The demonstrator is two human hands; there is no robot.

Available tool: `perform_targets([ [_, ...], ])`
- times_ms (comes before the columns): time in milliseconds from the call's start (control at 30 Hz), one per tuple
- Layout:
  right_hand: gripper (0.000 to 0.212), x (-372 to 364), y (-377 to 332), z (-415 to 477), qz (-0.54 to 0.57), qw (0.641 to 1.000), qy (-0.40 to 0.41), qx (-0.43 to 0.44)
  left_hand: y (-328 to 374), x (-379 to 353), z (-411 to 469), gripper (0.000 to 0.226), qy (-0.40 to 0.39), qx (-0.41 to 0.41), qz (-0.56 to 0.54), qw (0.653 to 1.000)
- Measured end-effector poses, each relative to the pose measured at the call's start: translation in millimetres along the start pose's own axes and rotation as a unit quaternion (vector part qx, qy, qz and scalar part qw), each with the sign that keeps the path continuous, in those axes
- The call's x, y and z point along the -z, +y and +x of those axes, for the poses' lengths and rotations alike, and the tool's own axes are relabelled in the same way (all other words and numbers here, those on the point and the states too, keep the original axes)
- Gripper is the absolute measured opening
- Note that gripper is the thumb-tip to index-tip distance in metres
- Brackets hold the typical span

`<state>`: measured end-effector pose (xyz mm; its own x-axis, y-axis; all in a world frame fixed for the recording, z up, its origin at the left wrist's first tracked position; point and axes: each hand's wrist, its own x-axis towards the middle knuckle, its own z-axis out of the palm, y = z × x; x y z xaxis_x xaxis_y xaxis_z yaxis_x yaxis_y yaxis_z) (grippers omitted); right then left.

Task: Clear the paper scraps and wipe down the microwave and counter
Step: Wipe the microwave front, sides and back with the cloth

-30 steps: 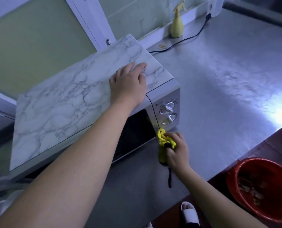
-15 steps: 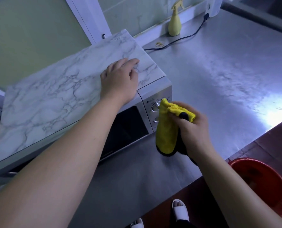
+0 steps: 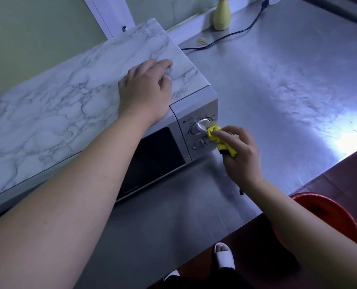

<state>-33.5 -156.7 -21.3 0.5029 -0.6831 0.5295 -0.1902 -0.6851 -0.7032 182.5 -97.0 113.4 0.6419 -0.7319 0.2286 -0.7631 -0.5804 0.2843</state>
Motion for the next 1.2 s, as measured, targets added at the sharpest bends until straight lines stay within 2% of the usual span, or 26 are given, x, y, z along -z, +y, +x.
perform_targets([
  [133,0.039,-5.3,-13.0,7.1,0.019,0.995,0.065,0.073,0.7,0.1,0.9,0.043,-0.001,0.000,0.002,1.000],
  [300,0.030,-22.1,-8.2,13.1,-0.044,0.990,0.077,0.112,0.5,0.8,0.7,0.044,-0.006,0.002,0.001,1.000],
  [367,0.031,-21.2,6.9,7.8,-0.064,0.991,0.069,0.096,0.6,1.0,1.0,0.044,-0.005,0.000,0.000,1.000],
  [500,0.040,-7.9,25.3,-6.8,-0.057,0.998,0.002,0.001,0.5,0.6,0.6,0.044,-0.007,0.002,0.000,1.000],
  [567,0.041,1.2,21.9,-6.4,-0.029,0.999,0.020,-0.019,-0.2,0.3,0.4,0.044,-0.007,0.004,0.000,1.000],
  [767,0.043,11.4,-34.3,33.9,0.068,0.984,0.134,0.095,-0.4,1.4,0.6,0.044,-0.008,0.002,-0.001,1.000],
  [867,0.025,0.0,-46.5,49.4,0.025,0.978,0.146,0.144,0.4,1.5,-0.2,0.044,-0.006,0.002,-0.006,1.000],
  [933,0.020,-11.9,-41.0,47.5,-0.008,0.976,0.143,0.165,0.4,1.8,-0.1,0.045,-0.006,0.002,-0.007,1.000],
  [1000,0.025,-24.1,-26.4,36.2,-0.022,0.971,0.158,0.176,0.0,1.4,-0.2,0.045,-0.004,0.001,-0.005,1.000],
  [1100,0.020,-35.5,1.5,15.2,-0.020,0.975,0.158,0.155,0.4,1.3,-0.2,0.047,-0.006,0.000,-0.005,1.000],
  [1200,0.027,-43.3,26.6,-7.2,-0.018,0.989,0.124,0.085,0.8,1.2,-0.2,0.046,-0.004,0.003,-0.003,1.000],
])
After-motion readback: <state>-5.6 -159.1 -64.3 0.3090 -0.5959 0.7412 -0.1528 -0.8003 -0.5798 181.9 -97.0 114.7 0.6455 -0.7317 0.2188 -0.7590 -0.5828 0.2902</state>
